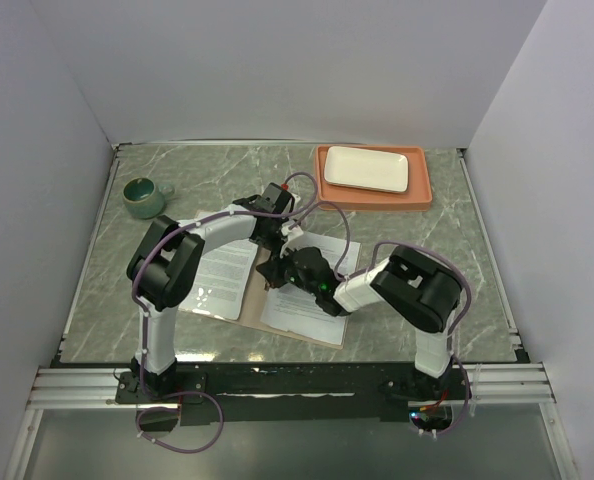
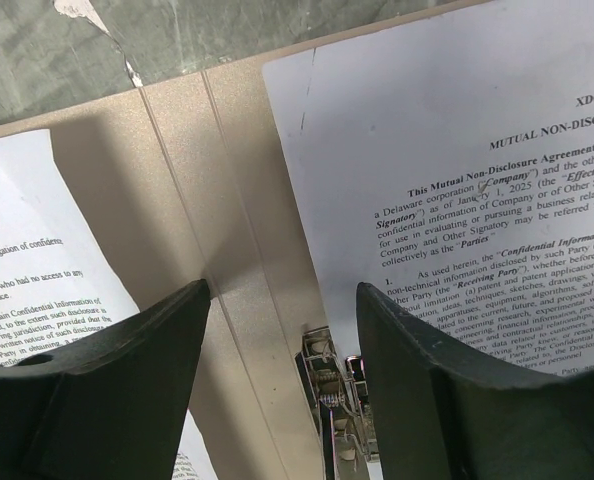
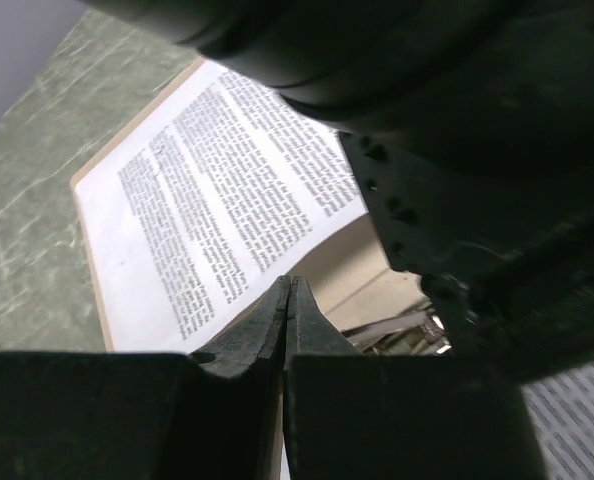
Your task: Put the files into the folder
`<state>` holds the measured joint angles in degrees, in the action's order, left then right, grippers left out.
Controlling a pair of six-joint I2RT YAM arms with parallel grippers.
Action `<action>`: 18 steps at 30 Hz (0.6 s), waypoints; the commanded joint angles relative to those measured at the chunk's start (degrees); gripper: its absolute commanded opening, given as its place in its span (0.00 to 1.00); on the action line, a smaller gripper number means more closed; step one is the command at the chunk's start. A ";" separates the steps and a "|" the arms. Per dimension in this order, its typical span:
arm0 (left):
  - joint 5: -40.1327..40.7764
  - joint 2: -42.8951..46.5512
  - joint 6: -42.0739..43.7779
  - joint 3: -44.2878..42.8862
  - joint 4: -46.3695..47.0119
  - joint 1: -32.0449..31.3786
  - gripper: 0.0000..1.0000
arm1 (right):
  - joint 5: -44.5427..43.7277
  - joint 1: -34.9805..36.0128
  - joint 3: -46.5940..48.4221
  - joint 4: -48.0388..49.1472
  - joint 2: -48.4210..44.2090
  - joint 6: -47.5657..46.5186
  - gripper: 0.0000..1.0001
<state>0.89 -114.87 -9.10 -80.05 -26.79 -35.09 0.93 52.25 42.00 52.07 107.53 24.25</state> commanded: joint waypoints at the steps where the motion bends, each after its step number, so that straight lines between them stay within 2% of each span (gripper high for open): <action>1: -1.06 -0.53 -0.65 2.00 -0.90 -0.42 0.66 | 6.18 0.31 1.95 2.16 1.55 -2.01 0.00; 18: -1.06 -0.36 -0.21 3.06 -0.37 -0.33 0.65 | 8.65 -0.13 0.37 -1.10 3.57 -0.61 0.00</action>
<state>1.02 -114.43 -8.91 -79.11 -25.76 -35.09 6.55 51.59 42.46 52.75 109.40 23.92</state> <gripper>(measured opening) 0.655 0.008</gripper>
